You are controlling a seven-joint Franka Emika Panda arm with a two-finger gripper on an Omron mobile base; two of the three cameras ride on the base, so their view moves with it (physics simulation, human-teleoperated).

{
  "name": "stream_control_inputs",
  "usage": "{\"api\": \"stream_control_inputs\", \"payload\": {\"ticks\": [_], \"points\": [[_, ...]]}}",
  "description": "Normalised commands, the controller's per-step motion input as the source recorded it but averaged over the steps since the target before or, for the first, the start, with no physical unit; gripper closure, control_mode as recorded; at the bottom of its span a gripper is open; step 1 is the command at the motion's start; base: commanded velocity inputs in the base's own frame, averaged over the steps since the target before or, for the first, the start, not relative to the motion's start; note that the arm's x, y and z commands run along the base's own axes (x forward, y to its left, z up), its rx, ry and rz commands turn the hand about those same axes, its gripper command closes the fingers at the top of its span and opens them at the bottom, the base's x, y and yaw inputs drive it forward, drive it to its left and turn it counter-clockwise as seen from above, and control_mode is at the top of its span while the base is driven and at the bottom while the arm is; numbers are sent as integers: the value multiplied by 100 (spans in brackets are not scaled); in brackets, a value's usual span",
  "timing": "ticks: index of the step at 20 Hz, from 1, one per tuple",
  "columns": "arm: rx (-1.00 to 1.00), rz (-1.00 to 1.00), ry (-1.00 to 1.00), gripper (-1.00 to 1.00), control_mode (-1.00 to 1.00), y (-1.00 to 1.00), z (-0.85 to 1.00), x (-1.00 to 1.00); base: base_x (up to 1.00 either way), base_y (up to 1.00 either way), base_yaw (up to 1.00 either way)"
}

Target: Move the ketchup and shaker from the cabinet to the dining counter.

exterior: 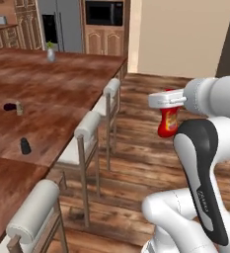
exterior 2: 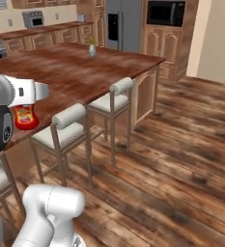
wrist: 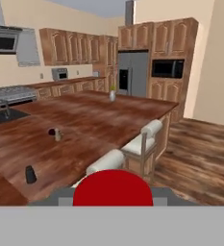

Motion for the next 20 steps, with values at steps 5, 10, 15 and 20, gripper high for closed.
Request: {"api": "stream_control_inputs", "payload": {"ticks": [5, 10, 15, 20], "points": [[0, 0, 0, 100, 100, 0, 0, 0, 71, -10, 43], [0, 0, 0, 100, 100, 0, 0, 0, 71, -6, 44], [0, 0, 0, 100, 100, 0, 0, 0, 61, 3, 38], [0, 0, 0, 100, 100, 0, 0, 0, 45, 17, 25]]}}
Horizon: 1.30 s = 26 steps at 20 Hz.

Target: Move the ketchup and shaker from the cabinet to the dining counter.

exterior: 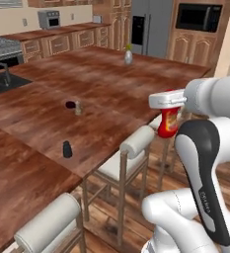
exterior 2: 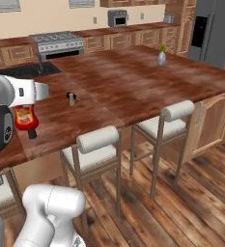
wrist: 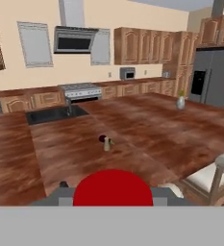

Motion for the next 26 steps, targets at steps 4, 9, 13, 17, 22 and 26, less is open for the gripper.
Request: {"api": "stream_control_inputs", "payload": {"ticks": [4, 9, 13, 17, 22, 26], "points": [[0, 0, 0, 100, 100, 0, 0, 0, 46, 19, 3], [0, 0, 0, 100, 100, 0, 0, 0, 61, 5, 2], [0, 0, 0, 100, 100, 0, 0, 0, 58, -3, 18], [0, 0, 0, 100, 100, 0, 0, 0, 45, -6, 33], [0, 0, 0, 100, 100, 0, 0, 0, 50, -13, 40], [0, 0, 0, 100, 100, 0, 0, 0, 51, -13, 32]]}}
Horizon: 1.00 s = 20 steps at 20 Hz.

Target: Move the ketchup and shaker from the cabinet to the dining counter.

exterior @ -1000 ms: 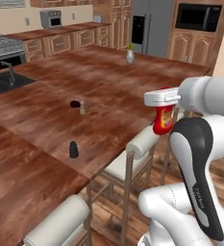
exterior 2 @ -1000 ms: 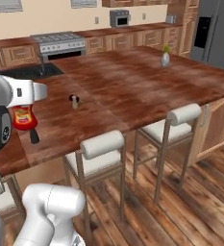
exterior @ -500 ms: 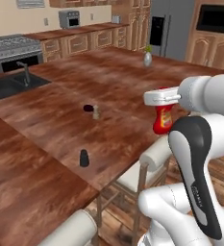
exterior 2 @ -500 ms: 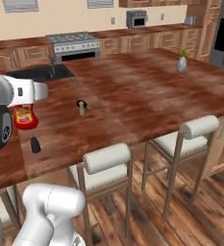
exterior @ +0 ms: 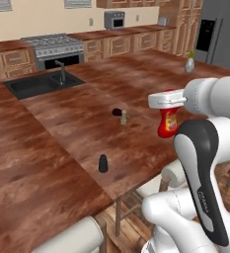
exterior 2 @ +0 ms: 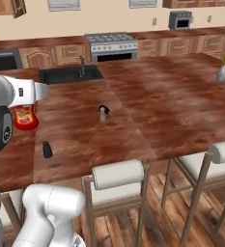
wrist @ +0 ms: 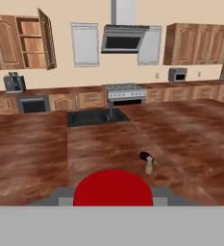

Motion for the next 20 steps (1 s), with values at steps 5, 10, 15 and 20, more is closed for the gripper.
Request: {"api": "stream_control_inputs", "payload": {"ticks": [5, 10, 15, 20], "points": [[0, 0, 0, 100, 100, 0, 0, 0, 59, -14, 24], [0, 0, 0, 100, 100, 0, 0, 0, 50, -9, 21], [0, 0, 0, 100, 100, 0, 0, 0, 4, -1, 1], [0, 0, 0, 100, 100, 0, 0, 0, 0, 0, 0]]}}
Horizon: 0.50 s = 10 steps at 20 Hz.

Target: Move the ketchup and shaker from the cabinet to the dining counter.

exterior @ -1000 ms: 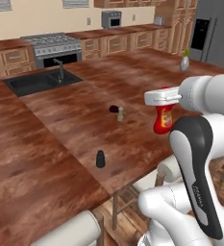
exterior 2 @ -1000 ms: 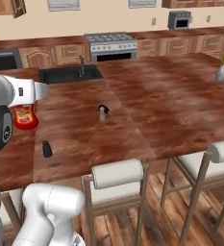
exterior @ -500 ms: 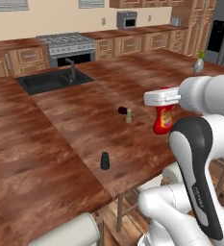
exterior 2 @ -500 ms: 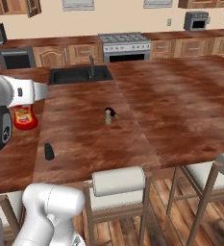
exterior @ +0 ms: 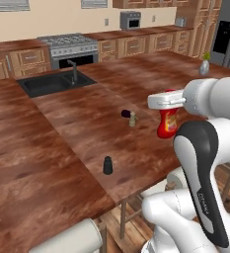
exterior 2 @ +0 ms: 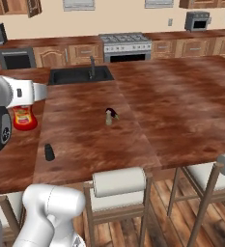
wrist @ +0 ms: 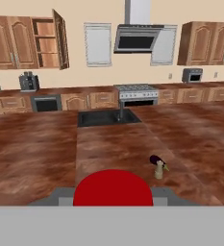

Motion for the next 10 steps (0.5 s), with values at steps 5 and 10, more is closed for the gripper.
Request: {"api": "stream_control_inputs", "payload": {"ticks": [5, 10], "points": [[0, 0, 0, 100, 100, 0, 0, 0, 0, 0, 0], [0, 0, 0, 100, -100, -1, -1, 0, 0, 0, 0]]}}
